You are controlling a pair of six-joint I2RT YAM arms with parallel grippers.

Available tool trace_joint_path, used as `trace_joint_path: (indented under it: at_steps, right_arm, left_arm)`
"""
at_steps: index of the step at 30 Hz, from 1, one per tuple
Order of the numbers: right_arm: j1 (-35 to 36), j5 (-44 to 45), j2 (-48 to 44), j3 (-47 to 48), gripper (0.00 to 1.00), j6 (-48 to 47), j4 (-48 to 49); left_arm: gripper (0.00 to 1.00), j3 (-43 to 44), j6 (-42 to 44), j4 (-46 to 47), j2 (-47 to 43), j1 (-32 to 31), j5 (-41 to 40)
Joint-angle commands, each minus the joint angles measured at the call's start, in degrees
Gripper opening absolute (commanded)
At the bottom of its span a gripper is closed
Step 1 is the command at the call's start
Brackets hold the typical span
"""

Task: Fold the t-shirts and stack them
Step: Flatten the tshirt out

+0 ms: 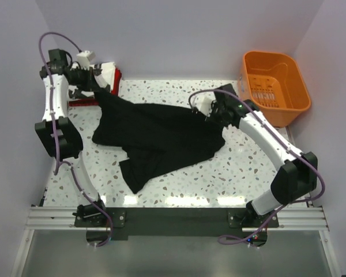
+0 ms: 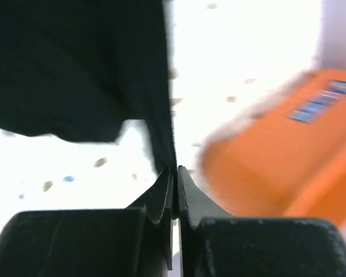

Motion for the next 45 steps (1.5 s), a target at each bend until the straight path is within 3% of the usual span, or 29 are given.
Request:
trace_joint_path:
  at_steps: [1,3,9,18,26,30,33,37,43,45]
  right_arm:
    - [-3.67,2.79,-3.74,8.69,0.0,2.76,4.4]
    - [-5.95,4.8,-3.56,14.05,0.0,3.47,7.9]
    - [-7.81,10.0,-5.32,21.62,0.0,3.82,20.37]
    - [-7.9,15.01,-8.04,25.93,0.0,0.13,32.61]
    - [-7.98,17.73,-8.92,28.48,0.0,-0.93,35.96]
    - [-7.9,17.38,-11.73,27.78,0.0,-0.31,34.74]
    - [-7.9,16.68,-13.14,27.34,0.0,0.57,32.1]
    - [-7.72,15.63,-13.93,25.67,0.0,1.71,28.94]
    - [-7.28,15.53,-13.94,23.82,0.0,1.8,27.53]
    - [-7.37,15.36,-13.67,23.65,0.0,1.36,27.61]
  left_arm:
    - [0.0,11.79,0.21,1.82,-2.98,0.88,0.04]
    - [0.0,10.15,-1.99,6.39,-7.98,0.97,-1.19]
    - [0.0,1.17,-9.46,33.0,-23.19,1.06,-9.0]
    - [0.0,-1.91,-11.4,47.19,-33.48,0.97,-17.63]
    - [0.0,-12.62,-6.74,44.3,-42.88,0.97,-26.23]
    - [0.0,-17.64,-1.83,37.82,-49.21,-2.89,-29.04]
    - [0.0,-21.77,-0.86,29.84,-53.08,-4.12,-22.23]
    - [0.0,-28.71,-2.51,22.42,-56.86,-7.46,-4.33]
    - [0.0,-33.12,-13.84,25.57,-57.75,-14.32,3.37]
    - [0.0,-32.24,-14.91,25.84,-56.87,-16.67,1.12]
